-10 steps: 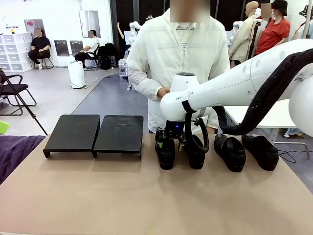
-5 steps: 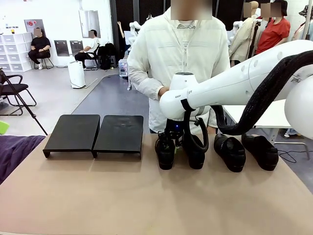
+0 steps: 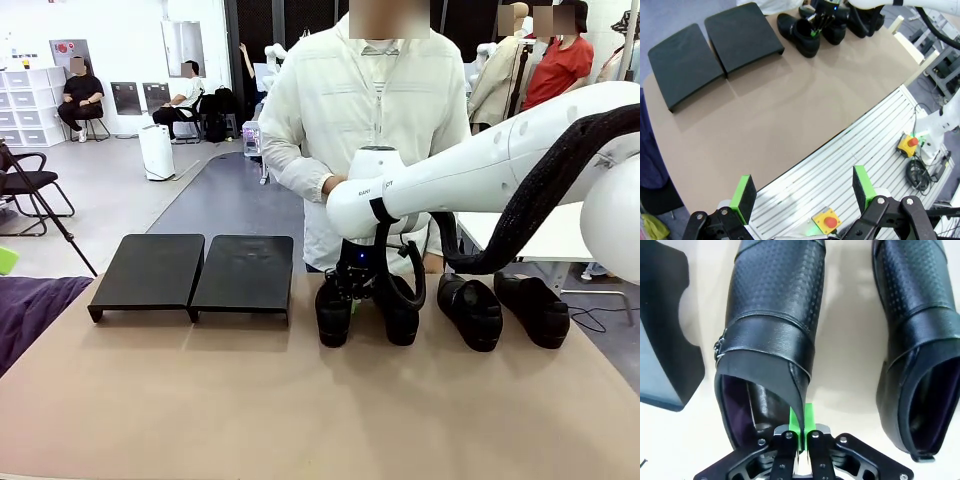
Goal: Organize the shoes by placing them on the stand.
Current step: Pick up one Shoe and place it in the middle of the table.
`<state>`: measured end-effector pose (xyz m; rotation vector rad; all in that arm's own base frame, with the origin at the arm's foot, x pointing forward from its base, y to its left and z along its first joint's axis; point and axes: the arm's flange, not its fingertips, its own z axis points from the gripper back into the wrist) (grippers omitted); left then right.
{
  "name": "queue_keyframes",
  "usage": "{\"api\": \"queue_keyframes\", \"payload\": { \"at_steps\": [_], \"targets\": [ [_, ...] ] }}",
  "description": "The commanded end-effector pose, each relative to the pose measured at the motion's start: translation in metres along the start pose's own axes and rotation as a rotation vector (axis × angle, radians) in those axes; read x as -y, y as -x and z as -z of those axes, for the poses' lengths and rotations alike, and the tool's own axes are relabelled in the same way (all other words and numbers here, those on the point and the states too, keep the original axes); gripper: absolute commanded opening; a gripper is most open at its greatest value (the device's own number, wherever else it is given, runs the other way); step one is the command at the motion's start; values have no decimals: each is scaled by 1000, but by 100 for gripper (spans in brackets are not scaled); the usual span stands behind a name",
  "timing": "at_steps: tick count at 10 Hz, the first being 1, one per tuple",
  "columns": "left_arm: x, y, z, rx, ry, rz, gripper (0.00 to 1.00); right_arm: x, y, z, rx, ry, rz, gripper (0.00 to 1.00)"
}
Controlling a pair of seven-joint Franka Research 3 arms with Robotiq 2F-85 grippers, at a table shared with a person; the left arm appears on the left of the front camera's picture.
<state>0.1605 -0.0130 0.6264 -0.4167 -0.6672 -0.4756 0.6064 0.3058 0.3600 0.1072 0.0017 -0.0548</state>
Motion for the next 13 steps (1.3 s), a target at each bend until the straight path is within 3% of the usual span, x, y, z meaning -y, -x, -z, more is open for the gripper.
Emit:
{"api": "queue_keyframes", "payload": {
  "at_steps": [1, 3, 5, 6, 7, 8, 9, 10, 12, 13],
  "targets": [
    [0, 1, -2, 0, 17, 4, 100, 2, 20, -40, -75, -7, 4, 0],
    [0, 1, -2, 0, 17, 4, 100, 21, 76, -103, -211, 0, -14, 0],
    [0, 1, -2, 0, 17, 4, 100, 47, 179, -170, -254, -38, -36, 0],
    [0, 1, -2, 0, 17, 4, 100, 55, 220, -178, -272, -34, 22, 0],
    [0, 1, -2, 0, 17, 4, 100, 56, 258, -175, -273, -9, -93, 0],
    [0, 1, -2, 0, 17, 4, 100, 56, 285, -169, -201, -49, -165, 0],
    [0, 1, -2, 0, 17, 4, 100, 56, 283, -167, -149, -86, -151, 0],
    [0, 1, -2, 0, 17, 4, 100, 50, 269, -185, -269, 15, -82, 0],
    [0, 1, -2, 0, 17, 4, 100, 50, 269, -185, -269, 15, -82, 0],
    [0, 1, -2, 0, 17, 4, 100, 55, 290, -175, -232, 17, -102, 0]
  ]
}}
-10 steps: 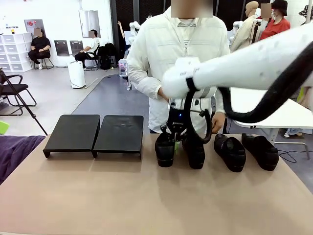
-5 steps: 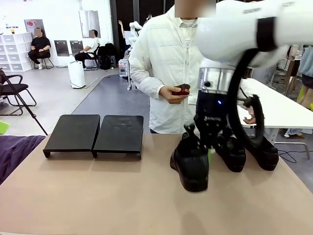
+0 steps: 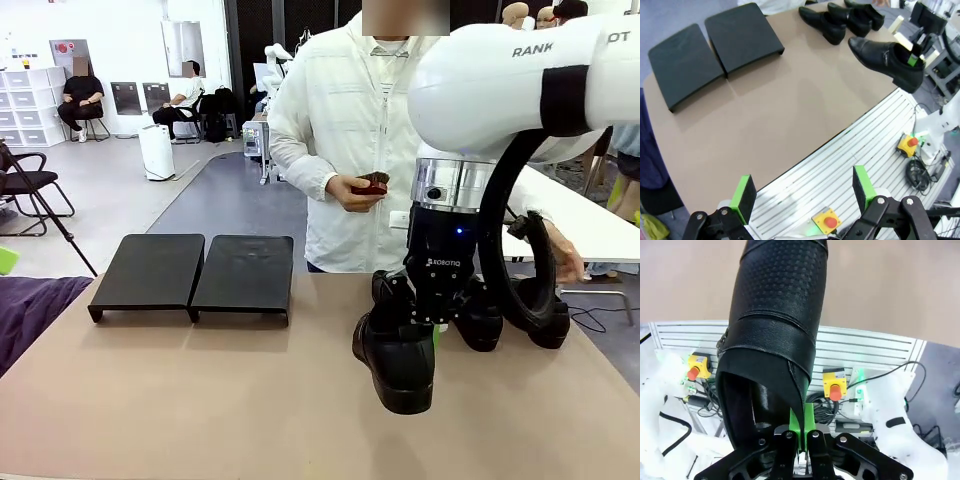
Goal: Organize the shoes by placing them on the stand.
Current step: Pick up one Shoe and place it in the middle of the table.
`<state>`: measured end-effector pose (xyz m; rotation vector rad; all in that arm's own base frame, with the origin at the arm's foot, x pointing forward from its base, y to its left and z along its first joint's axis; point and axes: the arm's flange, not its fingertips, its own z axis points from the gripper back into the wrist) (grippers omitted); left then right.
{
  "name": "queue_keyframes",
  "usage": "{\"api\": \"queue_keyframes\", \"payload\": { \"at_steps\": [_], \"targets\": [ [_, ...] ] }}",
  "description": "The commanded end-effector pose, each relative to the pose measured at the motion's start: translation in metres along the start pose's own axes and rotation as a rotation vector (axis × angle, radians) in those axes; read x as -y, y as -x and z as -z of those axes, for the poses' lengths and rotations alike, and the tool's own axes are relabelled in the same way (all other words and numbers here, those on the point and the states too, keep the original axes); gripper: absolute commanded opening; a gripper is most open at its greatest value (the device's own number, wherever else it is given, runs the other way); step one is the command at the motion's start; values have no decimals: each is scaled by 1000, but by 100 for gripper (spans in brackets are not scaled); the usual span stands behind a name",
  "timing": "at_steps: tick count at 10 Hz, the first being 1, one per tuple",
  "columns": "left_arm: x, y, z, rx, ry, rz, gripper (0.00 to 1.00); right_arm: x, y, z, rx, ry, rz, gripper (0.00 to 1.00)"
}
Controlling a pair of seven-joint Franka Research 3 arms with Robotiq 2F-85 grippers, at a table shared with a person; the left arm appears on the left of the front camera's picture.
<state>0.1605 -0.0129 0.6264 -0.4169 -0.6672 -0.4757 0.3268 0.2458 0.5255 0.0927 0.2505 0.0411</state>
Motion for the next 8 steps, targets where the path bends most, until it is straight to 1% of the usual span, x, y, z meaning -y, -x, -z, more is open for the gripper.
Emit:
{"api": "queue_keyframes", "payload": {
  "at_steps": [1, 2, 3, 4, 6, 7, 8],
  "targets": [
    [0, 1, -2, 0, 16, 4, 100, -36, 8, 6, 58, 85, -3, 0],
    [0, 1, -2, 0, 16, 4, 100, -59, 10, 10, 120, 80, 5, 0],
    [0, 1, -2, 0, 16, 4, 100, -84, 4, 22, 122, 62, 10, 0],
    [0, 1, -2, 0, 16, 4, 100, -117, -8, 42, 108, 24, 6, 0],
    [0, 1, -2, 0, 16, 4, 100, -165, -38, 77, 124, -16, 11, 0],
    [0, 1, -2, 0, 16, 4, 100, -181, -52, 89, 149, -23, 41, 0],
    [0, 1, -2, 0, 16, 4, 100, -193, -67, 102, 167, -10, 106, 0]
  ]
}}
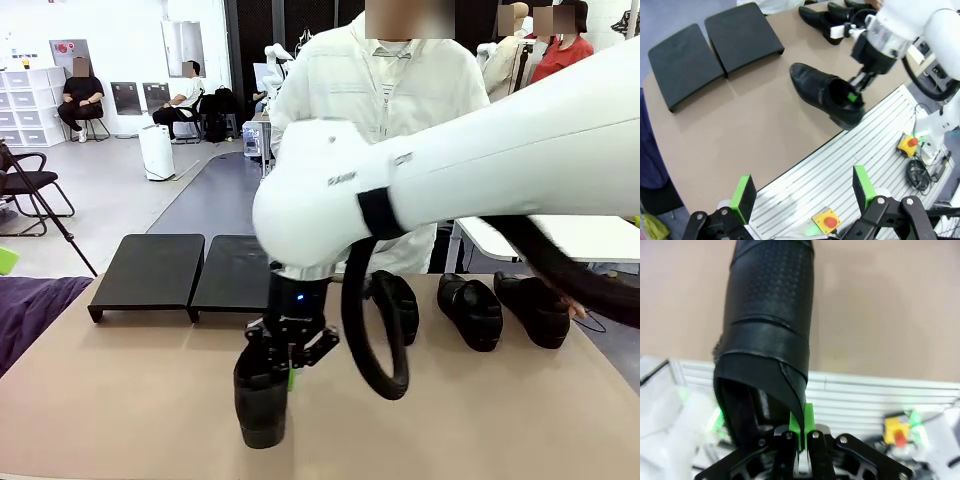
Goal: Organize the shoes by placing them on the stand.
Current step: Pick up one Shoe and place it in the middle of the table.
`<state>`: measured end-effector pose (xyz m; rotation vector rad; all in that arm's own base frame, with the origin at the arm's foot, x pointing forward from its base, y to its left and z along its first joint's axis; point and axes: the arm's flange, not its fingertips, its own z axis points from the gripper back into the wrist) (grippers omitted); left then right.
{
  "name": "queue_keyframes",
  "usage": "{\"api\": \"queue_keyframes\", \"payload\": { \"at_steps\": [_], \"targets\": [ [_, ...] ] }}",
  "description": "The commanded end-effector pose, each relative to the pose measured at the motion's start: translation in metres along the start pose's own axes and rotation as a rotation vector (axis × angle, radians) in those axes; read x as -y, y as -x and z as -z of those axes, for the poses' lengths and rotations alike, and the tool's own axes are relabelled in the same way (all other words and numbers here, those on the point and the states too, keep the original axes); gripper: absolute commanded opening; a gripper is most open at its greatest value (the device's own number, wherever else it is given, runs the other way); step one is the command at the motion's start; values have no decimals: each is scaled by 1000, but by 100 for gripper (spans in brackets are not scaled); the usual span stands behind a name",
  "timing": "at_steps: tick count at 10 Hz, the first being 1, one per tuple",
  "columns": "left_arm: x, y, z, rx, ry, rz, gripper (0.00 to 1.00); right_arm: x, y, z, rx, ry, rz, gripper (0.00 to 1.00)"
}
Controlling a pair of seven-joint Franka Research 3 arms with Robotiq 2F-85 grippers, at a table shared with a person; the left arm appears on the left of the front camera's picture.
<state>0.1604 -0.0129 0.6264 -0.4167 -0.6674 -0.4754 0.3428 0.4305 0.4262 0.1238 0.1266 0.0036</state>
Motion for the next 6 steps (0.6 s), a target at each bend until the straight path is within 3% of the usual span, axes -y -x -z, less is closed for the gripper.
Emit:
{"api": "queue_keyframes", "payload": {
  "at_steps": [1, 6],
  "targets": [
    [0, 1, -2, 0, 17, 4, 100, -26, -24, 9, 35, 36, 55, 0],
    [0, 1, -2, 0, 17, 4, 100, -28, -51, 49, -10, 58, 55, 0]
  ]
}}
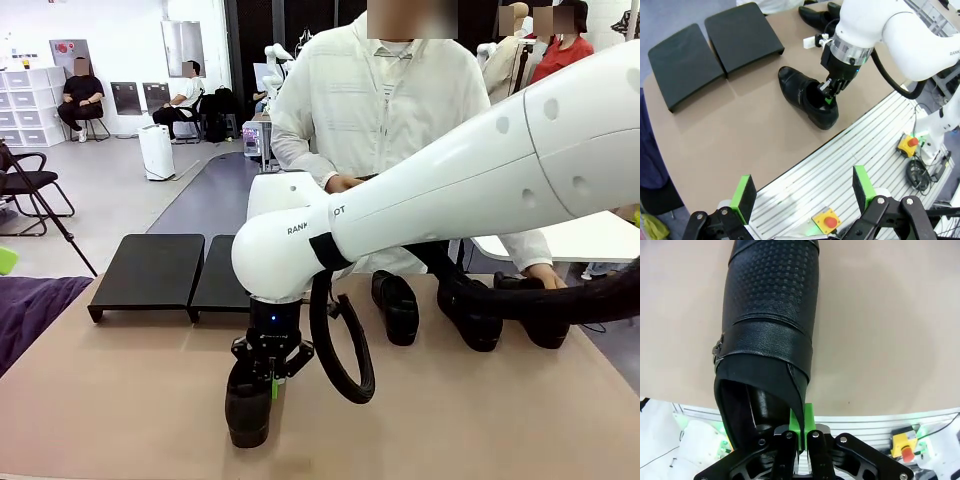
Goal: Organize the shoes by placing them on the stand.
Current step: Pick up one Shoe and place it in the middle of the table.
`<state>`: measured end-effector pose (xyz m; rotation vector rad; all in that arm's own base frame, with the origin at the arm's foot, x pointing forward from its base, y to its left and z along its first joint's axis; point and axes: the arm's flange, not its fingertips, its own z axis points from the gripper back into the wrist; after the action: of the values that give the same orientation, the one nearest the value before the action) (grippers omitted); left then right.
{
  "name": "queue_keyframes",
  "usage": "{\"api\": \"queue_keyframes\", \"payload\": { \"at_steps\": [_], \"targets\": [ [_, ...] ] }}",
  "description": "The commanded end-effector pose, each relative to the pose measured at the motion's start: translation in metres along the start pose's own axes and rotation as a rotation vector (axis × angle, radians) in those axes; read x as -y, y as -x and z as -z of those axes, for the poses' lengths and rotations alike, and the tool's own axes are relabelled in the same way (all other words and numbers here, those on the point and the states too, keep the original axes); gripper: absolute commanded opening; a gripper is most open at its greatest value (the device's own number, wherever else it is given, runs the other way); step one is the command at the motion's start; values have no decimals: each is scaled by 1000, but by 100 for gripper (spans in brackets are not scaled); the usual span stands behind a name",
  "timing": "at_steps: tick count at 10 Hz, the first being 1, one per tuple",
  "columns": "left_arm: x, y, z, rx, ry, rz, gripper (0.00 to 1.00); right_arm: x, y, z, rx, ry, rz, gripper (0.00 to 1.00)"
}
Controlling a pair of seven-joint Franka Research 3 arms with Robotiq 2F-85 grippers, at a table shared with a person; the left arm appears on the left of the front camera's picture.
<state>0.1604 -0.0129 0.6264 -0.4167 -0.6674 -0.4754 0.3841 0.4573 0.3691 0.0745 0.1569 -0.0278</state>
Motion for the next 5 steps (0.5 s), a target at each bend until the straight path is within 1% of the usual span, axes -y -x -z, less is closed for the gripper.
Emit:
{"api": "queue_keyframes", "payload": {
  "at_steps": [1, 2, 3, 4, 5],
  "targets": [
    [0, 1, -2, 0, 17, 4, 100, -7, -4, -3, 8, 23, 16, 0],
    [0, 1, -2, 0, 17, 4, 100, -5, -3, -2, 14, 30, 14, 0],
    [0, 1, -2, 0, 17, 4, 100, -3, -3, -2, 0, 23, 12, 42],
    [0, 1, -2, 0, 17, 4, 100, -2, -3, -3, -8, 28, 13, 100],
    [0, 1, -2, 0, 17, 4, 100, -2, -3, -3, -8, 32, 14, 100]
  ]
}}
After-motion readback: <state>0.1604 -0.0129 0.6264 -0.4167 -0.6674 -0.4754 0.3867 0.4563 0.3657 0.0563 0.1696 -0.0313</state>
